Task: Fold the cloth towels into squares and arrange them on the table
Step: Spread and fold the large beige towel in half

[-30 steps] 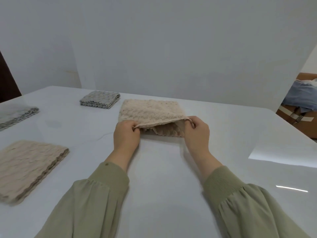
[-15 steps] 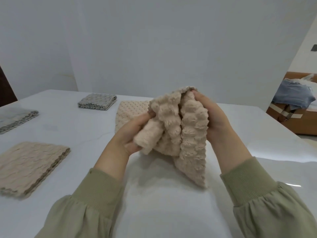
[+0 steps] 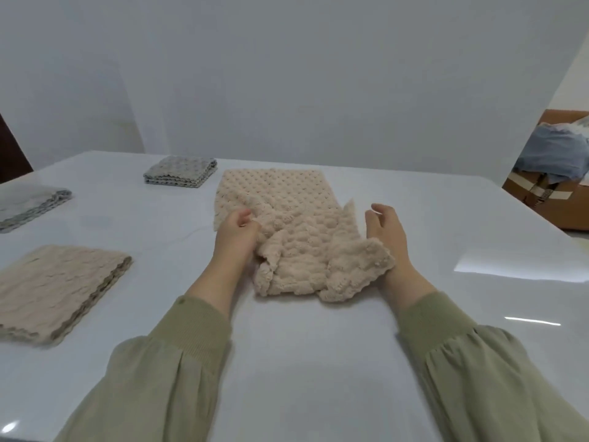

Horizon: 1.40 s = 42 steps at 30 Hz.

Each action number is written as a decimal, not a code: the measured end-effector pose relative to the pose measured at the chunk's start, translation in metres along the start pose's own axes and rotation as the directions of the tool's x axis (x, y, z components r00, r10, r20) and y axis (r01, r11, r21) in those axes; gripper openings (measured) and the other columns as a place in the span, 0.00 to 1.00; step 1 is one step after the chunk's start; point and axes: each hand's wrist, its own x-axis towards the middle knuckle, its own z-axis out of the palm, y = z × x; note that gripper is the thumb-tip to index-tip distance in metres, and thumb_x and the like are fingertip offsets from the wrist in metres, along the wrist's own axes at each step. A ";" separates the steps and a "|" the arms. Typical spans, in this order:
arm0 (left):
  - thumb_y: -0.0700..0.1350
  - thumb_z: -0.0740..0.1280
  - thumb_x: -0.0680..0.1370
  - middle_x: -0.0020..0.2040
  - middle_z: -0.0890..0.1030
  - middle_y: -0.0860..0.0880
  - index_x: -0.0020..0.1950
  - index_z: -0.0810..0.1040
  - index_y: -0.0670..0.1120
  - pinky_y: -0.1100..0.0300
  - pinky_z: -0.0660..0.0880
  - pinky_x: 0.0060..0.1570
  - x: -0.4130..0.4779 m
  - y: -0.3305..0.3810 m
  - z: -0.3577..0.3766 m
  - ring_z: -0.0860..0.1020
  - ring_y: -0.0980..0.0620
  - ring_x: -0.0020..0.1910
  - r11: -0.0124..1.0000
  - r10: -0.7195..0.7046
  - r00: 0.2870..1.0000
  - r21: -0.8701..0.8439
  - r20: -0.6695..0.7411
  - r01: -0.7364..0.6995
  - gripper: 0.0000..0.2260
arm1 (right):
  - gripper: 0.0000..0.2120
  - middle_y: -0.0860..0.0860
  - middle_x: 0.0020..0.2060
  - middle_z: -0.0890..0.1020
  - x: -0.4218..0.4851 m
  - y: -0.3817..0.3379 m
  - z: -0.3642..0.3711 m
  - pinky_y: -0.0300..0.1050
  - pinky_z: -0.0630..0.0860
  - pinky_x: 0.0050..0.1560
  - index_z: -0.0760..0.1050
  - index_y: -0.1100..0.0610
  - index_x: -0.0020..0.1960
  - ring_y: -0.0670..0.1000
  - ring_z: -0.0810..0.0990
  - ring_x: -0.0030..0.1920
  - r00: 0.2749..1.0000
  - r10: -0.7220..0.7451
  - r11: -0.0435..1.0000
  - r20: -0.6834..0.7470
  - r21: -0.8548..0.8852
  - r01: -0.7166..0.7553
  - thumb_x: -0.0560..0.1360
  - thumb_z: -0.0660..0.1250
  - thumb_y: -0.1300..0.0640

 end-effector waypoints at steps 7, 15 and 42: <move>0.43 0.67 0.76 0.73 0.64 0.48 0.74 0.63 0.52 0.63 0.67 0.58 -0.023 0.003 0.000 0.69 0.51 0.67 1.000 -0.020 0.964 0.001 0.265 0.020 0.27 | 0.17 0.50 0.52 0.80 -0.016 -0.002 -0.020 0.46 0.73 0.53 0.75 0.58 0.59 0.48 0.78 0.51 0.954 0.158 0.979 0.255 0.085 -0.184 0.78 0.61 0.48; 0.39 0.73 0.71 0.71 0.58 0.62 0.69 0.69 0.59 0.72 0.62 0.58 -0.037 -0.003 0.002 0.63 0.62 0.66 0.865 0.097 0.771 0.331 0.629 -0.378 0.30 | 0.19 0.49 0.58 0.78 -0.026 0.006 -0.024 0.41 0.79 0.53 0.78 0.50 0.56 0.47 0.81 0.50 0.889 0.059 0.998 0.455 -0.022 -0.055 0.69 0.72 0.67; 0.33 0.66 0.70 0.57 0.79 0.50 0.62 0.78 0.46 0.67 0.62 0.55 -0.040 -0.020 -0.017 0.71 0.49 0.57 0.499 0.411 0.707 0.507 0.575 -0.702 0.21 | 0.08 0.50 0.39 0.81 -0.058 -0.003 0.003 0.49 0.68 0.47 0.78 0.55 0.44 0.57 0.74 0.45 0.737 -0.413 0.491 0.534 -0.551 0.675 0.68 0.64 0.63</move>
